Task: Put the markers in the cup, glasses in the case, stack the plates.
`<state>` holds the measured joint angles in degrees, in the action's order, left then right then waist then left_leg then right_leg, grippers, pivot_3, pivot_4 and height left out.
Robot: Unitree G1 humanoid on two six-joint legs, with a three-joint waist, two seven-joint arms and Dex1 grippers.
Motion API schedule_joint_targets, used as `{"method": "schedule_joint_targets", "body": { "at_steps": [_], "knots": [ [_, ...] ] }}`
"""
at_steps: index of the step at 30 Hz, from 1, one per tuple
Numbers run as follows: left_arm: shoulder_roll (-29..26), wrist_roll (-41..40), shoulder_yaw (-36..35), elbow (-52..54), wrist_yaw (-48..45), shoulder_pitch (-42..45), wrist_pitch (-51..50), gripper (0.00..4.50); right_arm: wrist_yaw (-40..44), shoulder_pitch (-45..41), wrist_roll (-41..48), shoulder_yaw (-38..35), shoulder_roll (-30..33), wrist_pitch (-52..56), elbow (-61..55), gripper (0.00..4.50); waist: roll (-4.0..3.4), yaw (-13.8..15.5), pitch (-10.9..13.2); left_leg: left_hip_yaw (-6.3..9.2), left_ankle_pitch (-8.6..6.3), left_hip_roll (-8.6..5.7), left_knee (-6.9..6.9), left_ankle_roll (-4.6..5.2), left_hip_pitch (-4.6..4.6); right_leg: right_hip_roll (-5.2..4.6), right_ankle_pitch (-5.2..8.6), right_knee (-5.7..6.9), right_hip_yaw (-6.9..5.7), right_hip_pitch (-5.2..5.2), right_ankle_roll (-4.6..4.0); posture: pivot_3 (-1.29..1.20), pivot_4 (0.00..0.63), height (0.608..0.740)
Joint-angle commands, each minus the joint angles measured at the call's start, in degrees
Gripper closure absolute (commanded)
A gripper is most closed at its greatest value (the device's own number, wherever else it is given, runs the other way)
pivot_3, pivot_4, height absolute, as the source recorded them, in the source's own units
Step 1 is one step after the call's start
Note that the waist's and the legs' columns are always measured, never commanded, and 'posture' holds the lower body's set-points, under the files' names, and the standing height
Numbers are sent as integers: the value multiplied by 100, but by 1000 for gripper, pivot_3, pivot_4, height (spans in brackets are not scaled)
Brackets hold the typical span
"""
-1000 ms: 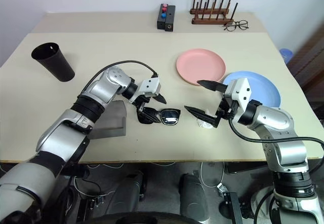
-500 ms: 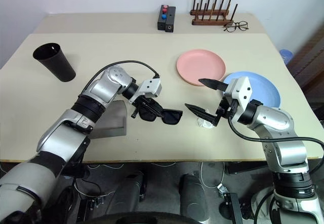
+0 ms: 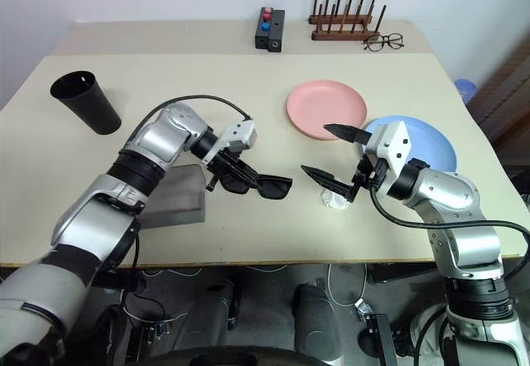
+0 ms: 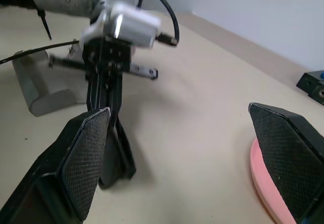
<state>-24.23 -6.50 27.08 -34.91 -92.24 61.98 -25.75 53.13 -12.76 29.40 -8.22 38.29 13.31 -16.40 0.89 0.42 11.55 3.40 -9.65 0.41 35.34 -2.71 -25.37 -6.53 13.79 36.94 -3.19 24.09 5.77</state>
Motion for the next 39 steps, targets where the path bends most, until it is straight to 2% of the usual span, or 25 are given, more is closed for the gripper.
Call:
{"method": "schedule_joint_targets", "body": {
  "at_steps": [1, 6, 8, 13, 23, 28, 32, 39],
  "knots": [
    [-282, -825, -106, 486, -26, 324, -761, 4497, -13, -133, -8, -47, -27, -124, -65, 0, 0, 11, 0, 0, 0, 0, 0, 0, -1, 0, 0, 0, 0, 0, 0, 0, 150, 740],
    [-1147, -1486, 3, 955, -26, 464, -1522, 4497, 8, -152, -12, -20, -35, -152, -31, 0, -1, -40, 1, 0, 0, 0, -4, 0, 2, 0, 2, 1, 0, 1, -3, 0, 150, 740],
    [-1755, -1744, 254, 1307, -26, 415, -1542, 4497, 24, -166, -10, 9, -43, -161, -7, 0, -2, -96, 1, 1, 0, 1, -6, 0, 2, 1, 1, 5, 0, 4, -2, 0, 150, 740],
    [-2910, -2334, 621, 1875, -26, 209, -1373, 4497, 55, -217, -16, 70, -55, -200, 54, 0, -3, -117, 2, 2, 0, 3, -11, 0, 4, 1, 4, 6, 1, 6, -7, 0, 150, 740],
    [-4580, -2730, 989, 2166, -26, -451, -851, 4497, 214, -376, -38, 125, -35, -243, 234, 0, -3, -110, 2, 0, 0, 4, -12, 0, 2, 1, 8, 3, 2, 10, -11, 0, 150, 740],
    [-4728, -2935, 728, 1868, -26, -1121, -311, 4497, 301, -459, -55, 137, -27, -259, 317, 0, -4, -99, 2, -5, 0, 4, -10, 0, 0, -1, 8, 0, 3, 11, -11, 0, 150, 740],
    [-3951, -2977, -262, 967, -26, -1871, 194, 4497, 364, -582, -96, 174, -42, -288, 437, 0, -7, -93, 0, -5, 0, 6, -9, 0, 0, 1, 7, 9, 2, 15, -11, 0, 150, 740],
    [-3733, -2659, -534, 840, -26, -2561, 917, 4497, 420, -655, -113, 161, -11, -274, 486, 0, -4, -95, 2, -6, 0, 6, -12, 0, -2, 0, -6, 5, 2, 18, -33, 0, 150, 740]
  ]
}}
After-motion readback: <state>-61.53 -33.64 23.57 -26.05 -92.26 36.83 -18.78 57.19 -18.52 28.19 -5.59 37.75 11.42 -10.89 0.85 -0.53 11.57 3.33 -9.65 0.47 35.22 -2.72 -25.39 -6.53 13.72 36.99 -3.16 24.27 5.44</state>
